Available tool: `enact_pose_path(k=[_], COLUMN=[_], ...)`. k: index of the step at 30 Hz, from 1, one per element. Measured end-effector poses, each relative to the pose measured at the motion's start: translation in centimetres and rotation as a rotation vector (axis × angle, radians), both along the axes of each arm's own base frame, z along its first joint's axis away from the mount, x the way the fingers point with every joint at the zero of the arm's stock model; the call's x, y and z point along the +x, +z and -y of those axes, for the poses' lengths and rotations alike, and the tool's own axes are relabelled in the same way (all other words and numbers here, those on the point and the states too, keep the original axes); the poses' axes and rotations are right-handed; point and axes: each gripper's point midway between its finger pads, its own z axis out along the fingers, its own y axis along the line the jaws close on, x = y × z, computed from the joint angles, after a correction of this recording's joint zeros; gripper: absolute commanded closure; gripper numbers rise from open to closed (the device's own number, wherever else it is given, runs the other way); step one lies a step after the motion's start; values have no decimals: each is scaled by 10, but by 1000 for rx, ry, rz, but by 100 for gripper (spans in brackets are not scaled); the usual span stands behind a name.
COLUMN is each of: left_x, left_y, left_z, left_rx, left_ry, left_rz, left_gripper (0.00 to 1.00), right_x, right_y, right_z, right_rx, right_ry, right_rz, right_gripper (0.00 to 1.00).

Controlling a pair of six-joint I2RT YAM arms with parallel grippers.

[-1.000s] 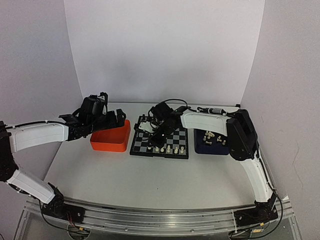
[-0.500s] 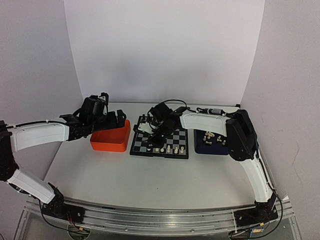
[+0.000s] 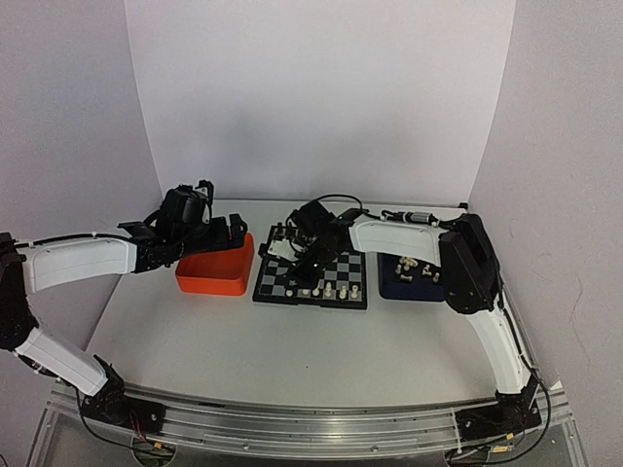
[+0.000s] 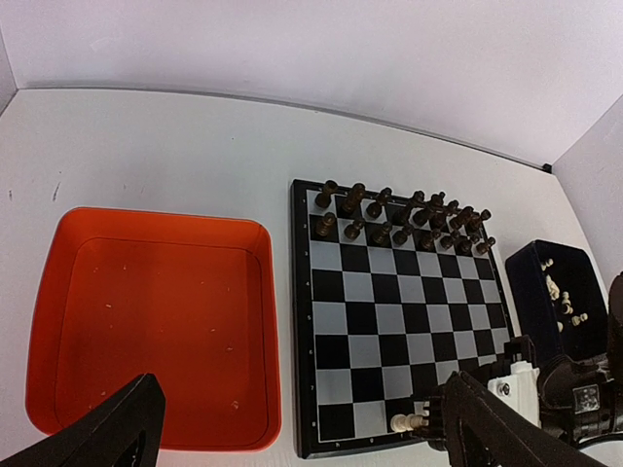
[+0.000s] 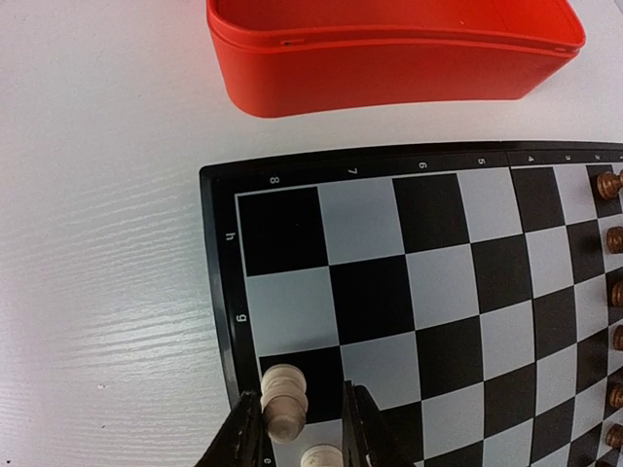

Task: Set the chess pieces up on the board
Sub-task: Place the chess piece on the chessboard.

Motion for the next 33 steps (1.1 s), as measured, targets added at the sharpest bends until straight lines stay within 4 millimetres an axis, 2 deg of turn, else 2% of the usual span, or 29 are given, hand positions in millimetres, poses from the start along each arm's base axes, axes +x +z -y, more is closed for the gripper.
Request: enact_pose_path(k=[14,25,33], left_x=[0,0,2], left_y=[0,1,4], left_z=[0,2,6], left_rx=[13,16,19], left_ry=[-9,-23,-42], left_rz=[5,8,13], left_gripper=[0,0,0], right_x=[6,5,8], right_y=[-3,-6,7], right_z=[0,3,-5], right_rx=[-21,-36,3], right_ry=[-9,-17,-33], right_rz=[29,23,18], right_gripper=[79,66,53])
